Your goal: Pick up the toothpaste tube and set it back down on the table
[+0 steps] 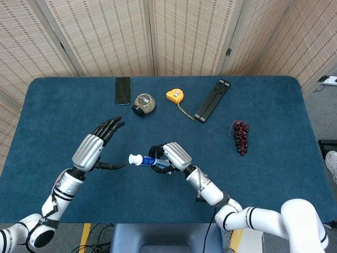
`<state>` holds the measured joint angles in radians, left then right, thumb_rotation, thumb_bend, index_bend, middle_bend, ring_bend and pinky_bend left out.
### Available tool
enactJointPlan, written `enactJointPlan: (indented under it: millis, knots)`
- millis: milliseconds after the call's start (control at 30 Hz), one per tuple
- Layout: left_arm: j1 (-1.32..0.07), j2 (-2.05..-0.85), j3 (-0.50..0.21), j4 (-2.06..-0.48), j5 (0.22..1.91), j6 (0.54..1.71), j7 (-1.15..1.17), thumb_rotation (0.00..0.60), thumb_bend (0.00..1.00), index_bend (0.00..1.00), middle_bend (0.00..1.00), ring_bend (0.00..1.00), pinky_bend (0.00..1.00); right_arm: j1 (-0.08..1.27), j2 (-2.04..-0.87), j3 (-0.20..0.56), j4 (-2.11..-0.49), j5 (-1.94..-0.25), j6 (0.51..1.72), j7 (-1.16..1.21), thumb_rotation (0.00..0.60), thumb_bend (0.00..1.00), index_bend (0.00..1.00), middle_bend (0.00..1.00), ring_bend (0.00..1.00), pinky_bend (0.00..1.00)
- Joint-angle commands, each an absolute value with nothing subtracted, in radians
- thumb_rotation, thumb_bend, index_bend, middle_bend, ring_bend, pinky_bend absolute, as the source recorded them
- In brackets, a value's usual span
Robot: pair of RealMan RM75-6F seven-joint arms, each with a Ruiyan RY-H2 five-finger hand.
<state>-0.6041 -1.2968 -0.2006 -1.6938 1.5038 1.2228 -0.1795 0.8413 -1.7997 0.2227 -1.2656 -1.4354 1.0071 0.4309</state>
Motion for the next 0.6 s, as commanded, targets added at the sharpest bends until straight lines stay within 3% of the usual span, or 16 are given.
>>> enactJointPlan:
  millis: [33, 133, 200, 600]
  knots:
    - [-0.591, -1.268, -0.210, -1.712, 1.504, 1.234, -0.378, 0.180, 0.06, 0.00, 0.04, 0.04, 0.14, 0.844, -1.805, 0.229, -1.260, -1.434, 1.008, 0.437, 0.600, 0.57, 0.69, 0.66, 0.52, 0.47]
    - [-0.592, -1.266, -0.203, -1.708, 1.523, 1.235, -0.444, 0.036, 0.02, 0.00, 0.04, 0.04, 0.14, 0.856, -1.817, 0.239, -1.262, -1.433, 1.005, 0.426, 0.600, 0.57, 0.69, 0.66, 0.52, 0.47]
    - [-0.596, -1.269, -0.200, -1.708, 1.533, 1.235, -0.450, 0.002, 0.01, 0.00, 0.04, 0.04, 0.14, 0.867, -1.829, 0.247, -1.264, -1.426, 0.997, 0.411, 0.600, 0.58, 0.69, 0.66, 0.52, 0.47]
    - [-0.635, -1.333, -0.197, -1.684, 1.562, 1.230, -0.307, 0.000, 0.00, 0.00, 0.04, 0.03, 0.14, 0.921, -1.873, 0.296, -1.318, -1.371, 0.944, 0.332, 0.600, 0.59, 0.69, 0.66, 0.52, 0.47]
